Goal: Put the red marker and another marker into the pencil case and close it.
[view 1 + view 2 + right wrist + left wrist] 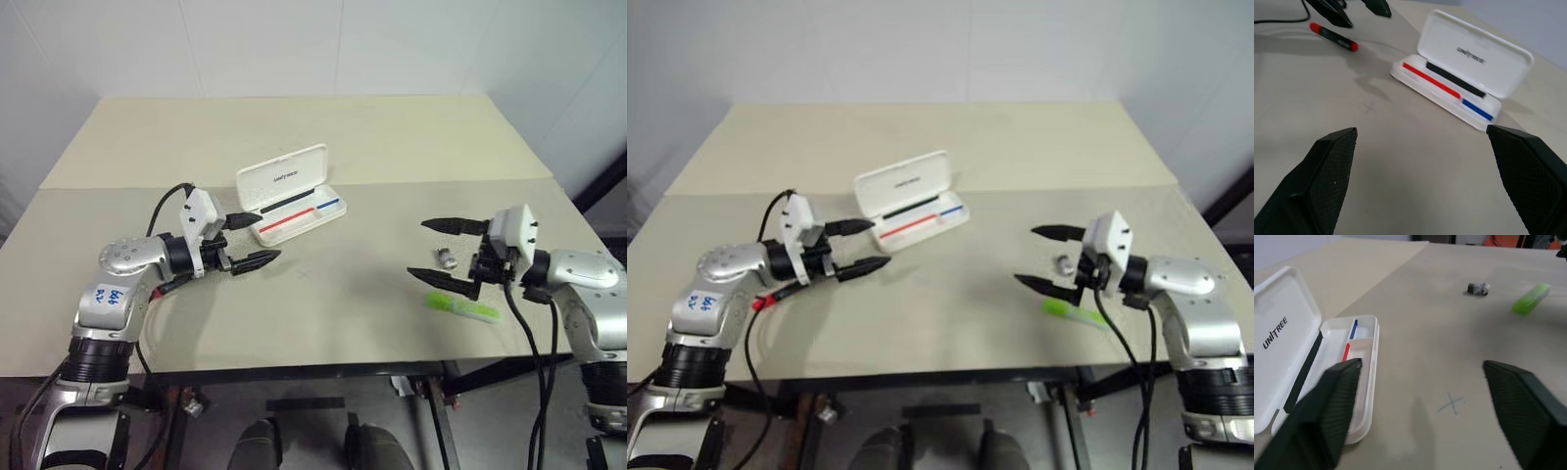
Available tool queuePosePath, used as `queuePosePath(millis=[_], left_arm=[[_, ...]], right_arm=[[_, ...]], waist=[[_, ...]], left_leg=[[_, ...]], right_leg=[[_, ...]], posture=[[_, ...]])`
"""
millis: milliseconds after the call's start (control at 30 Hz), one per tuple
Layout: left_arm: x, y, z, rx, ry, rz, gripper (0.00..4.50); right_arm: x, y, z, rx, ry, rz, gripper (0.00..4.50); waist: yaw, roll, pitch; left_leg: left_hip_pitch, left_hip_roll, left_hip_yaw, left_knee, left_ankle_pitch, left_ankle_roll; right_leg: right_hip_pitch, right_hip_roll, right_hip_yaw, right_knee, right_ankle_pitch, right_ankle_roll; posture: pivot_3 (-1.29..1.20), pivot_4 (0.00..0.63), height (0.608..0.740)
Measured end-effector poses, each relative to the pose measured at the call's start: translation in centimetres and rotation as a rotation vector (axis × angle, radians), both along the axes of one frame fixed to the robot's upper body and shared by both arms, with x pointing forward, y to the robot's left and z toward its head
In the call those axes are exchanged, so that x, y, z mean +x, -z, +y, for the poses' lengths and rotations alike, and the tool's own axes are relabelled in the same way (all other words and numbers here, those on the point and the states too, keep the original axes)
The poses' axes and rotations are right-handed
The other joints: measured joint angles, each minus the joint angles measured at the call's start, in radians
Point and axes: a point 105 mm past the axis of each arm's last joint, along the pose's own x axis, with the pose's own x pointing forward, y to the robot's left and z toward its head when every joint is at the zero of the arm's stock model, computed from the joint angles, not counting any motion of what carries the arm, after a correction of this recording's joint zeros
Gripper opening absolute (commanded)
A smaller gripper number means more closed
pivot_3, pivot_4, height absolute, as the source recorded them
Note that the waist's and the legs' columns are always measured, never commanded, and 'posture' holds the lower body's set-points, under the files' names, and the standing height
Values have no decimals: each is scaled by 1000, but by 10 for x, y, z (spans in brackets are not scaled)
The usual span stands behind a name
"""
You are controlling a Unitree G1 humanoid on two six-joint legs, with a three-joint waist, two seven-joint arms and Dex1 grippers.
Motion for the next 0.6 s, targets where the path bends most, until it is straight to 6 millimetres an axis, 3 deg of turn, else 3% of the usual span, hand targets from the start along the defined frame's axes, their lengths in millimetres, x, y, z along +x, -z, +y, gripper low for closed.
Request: queuePosePath(millis=[100,300,600], left_arm=[[2,2,5,20,-14,0,2257],[20,-6,14,71,-75,-18,2257],[61,-4,-13,250,-48,35,2257]], right_arm=[[1,1,17,12,-56,0,4500],[-4,-6,46,-3,-167,-32,4500],[-7,-10,60,17,-221,-53,4500]], waist=[[-5,0,0],[-7,0,0],[7,0,0]], left_leg=[[-1,0,0,0,0,0],[-1,0,0,0,0,0],[-2,0,3,0,0,0]], right_leg=[[-1,0,0,0,0,0],[-1,0,0,1,0,0],[-4,1,1,1,0,0]], posture=[[0,150,740],[0,150,740],[0,150,740]])
